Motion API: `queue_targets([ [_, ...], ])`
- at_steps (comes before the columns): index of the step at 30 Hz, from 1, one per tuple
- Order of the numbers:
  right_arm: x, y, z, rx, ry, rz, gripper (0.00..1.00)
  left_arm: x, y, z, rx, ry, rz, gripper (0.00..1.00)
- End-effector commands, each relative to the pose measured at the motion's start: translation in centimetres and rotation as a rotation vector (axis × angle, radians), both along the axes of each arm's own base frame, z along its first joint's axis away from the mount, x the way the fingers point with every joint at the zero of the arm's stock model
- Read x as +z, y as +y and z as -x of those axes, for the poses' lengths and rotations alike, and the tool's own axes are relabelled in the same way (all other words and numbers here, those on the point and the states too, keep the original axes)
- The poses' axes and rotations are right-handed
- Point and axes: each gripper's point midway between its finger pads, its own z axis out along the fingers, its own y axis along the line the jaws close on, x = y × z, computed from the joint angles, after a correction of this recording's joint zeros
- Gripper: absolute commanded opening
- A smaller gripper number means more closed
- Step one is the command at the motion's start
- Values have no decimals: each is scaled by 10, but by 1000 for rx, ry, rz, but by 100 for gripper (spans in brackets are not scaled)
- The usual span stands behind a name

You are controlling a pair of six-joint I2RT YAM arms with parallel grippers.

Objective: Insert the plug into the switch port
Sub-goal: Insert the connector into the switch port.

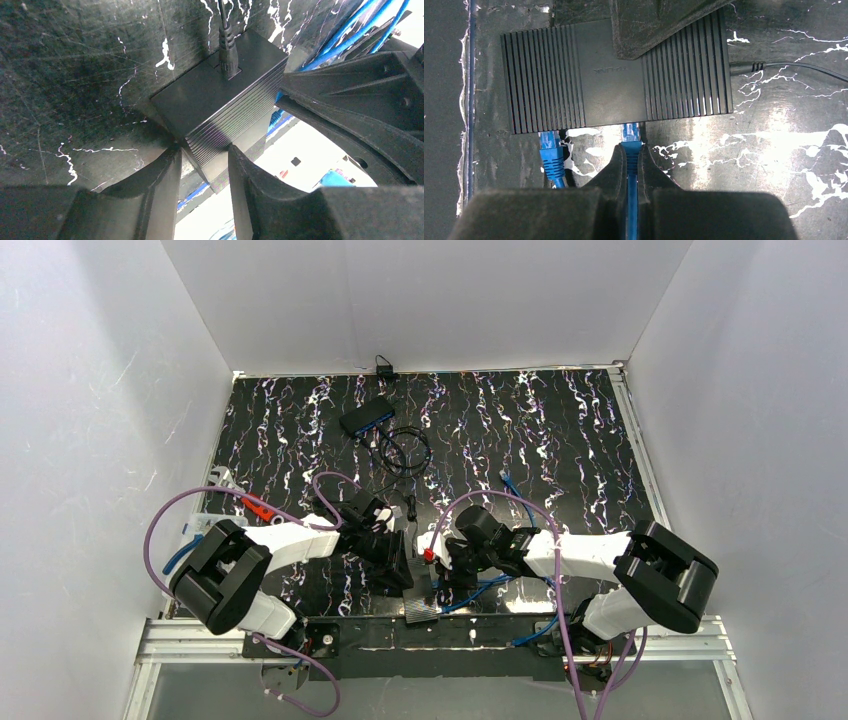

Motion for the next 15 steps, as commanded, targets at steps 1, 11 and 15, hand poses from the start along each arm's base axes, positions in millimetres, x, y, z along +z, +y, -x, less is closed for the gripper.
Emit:
queue_targets([
  [1,104,81,-19,86,-164,-413,1,19,-23,-2,-53,-24,125,28],
  [11,86,62,-20,50,-183,-337,1,28,-20,-8,-57,-78,104,42],
  [15,71,49,-19,39,-174,-266,1,32,-16,-12,-62,-108,73,48],
])
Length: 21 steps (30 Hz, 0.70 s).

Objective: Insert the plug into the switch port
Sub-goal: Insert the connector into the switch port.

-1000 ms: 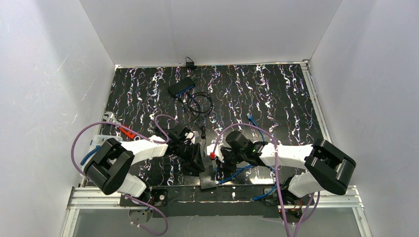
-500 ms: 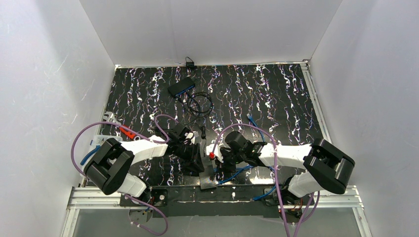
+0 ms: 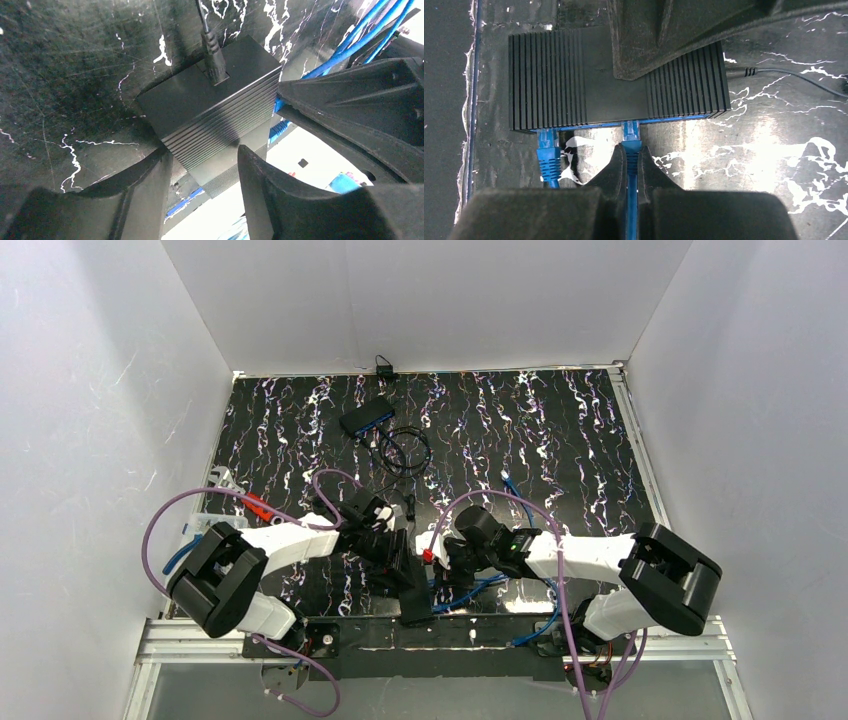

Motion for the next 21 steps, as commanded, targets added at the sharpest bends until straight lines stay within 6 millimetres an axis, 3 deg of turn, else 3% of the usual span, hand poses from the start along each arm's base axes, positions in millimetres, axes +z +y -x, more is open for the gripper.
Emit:
queue_targets([
  [1,60,41,-17,35,-145,-222,1,31,-18,-12,-52,-89,81,50],
  [10,25,9,-30,-51,-150,-56,1,46,8,-33,-13,-199,-86,72],
  [15,23,-2,-50,-134,-167,-27,1,65,30,-48,33,-292,-170,91],
  [17,27,-5,-69,-213,-182,-19,1,72,37,-53,46,-329,-192,97],
  [21,32,-8,-100,-338,-184,6,1,90,45,-58,45,-396,-208,98],
])
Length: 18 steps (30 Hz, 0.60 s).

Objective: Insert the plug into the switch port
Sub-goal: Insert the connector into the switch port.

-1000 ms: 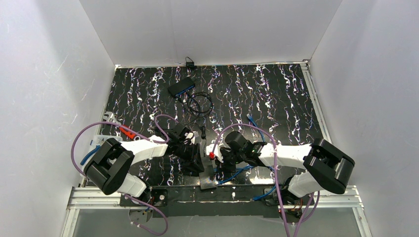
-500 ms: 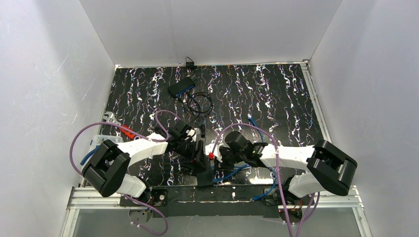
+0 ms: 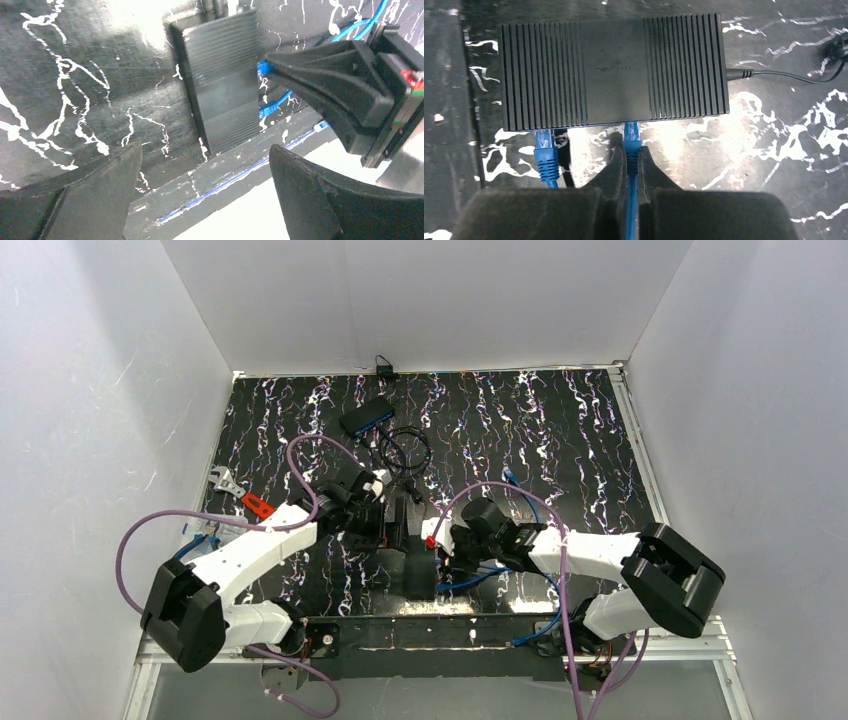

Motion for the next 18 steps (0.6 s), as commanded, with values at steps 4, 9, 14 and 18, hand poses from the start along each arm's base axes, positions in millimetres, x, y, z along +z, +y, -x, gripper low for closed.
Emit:
queue_targets([
  [4,35,3,-86,-324,-60,-36,1,44,33,-13,30,-169,-101,98],
  [9,41,2,-123,-470,-56,-36,2,59,47,-12,60,-225,-124,98],
  [14,38,0,-150,-570,-51,-13,4,69,56,-8,80,-258,-123,98],
  [18,32,0,-163,-612,-41,19,7,72,61,-4,90,-268,-124,98],
])
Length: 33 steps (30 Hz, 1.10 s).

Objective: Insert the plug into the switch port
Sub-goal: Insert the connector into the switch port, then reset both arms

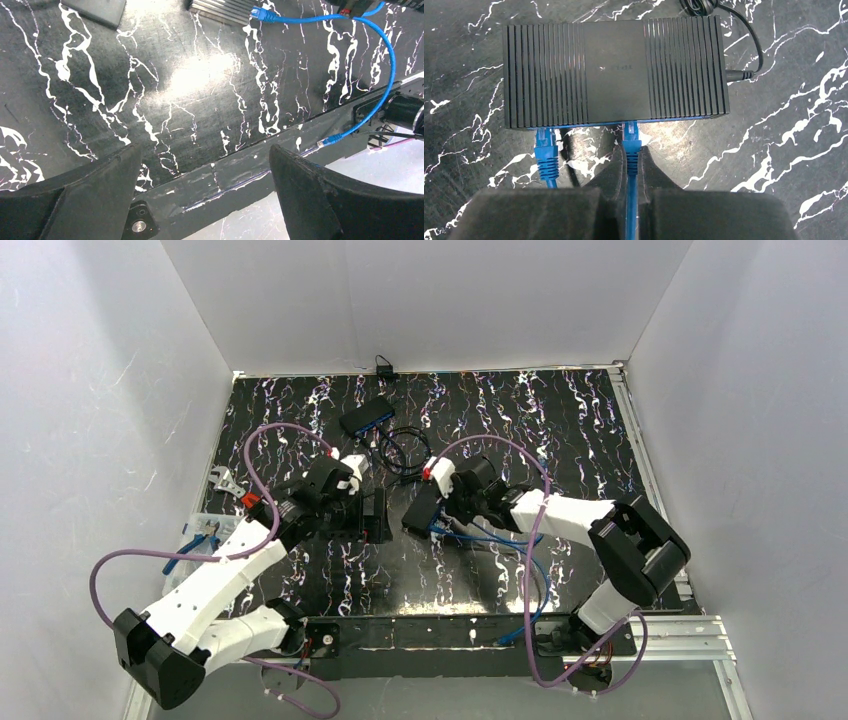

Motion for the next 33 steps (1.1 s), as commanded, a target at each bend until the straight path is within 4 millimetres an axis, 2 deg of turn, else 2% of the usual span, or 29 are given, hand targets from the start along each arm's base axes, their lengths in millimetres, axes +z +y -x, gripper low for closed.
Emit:
queue_targets([
  [1,17,12,-39,-111,-35,-24,8,12,17,5,27,-39,-28,98],
  [7,12,8,-45,-150,-11,-9,23,11,20,9,39,-47,-16,98],
  [10,19,5,-47,-161,-23,-19,42,11,20,10,39,-48,-10,98],
  [13,34,3,-48,-164,-50,-43,48,13,19,9,41,-54,-5,98],
  [18,67,-4,-43,-171,-94,-82,52,18,19,7,43,-66,1,98],
  [23,111,-16,-32,-206,-143,-153,59,30,21,4,54,-100,4,98],
  [28,154,-37,-22,-298,-184,-228,71,46,30,-2,87,-162,-14,98],
  [33,189,-67,-7,-421,-204,-282,76,71,43,-7,113,-265,-23,98],
])
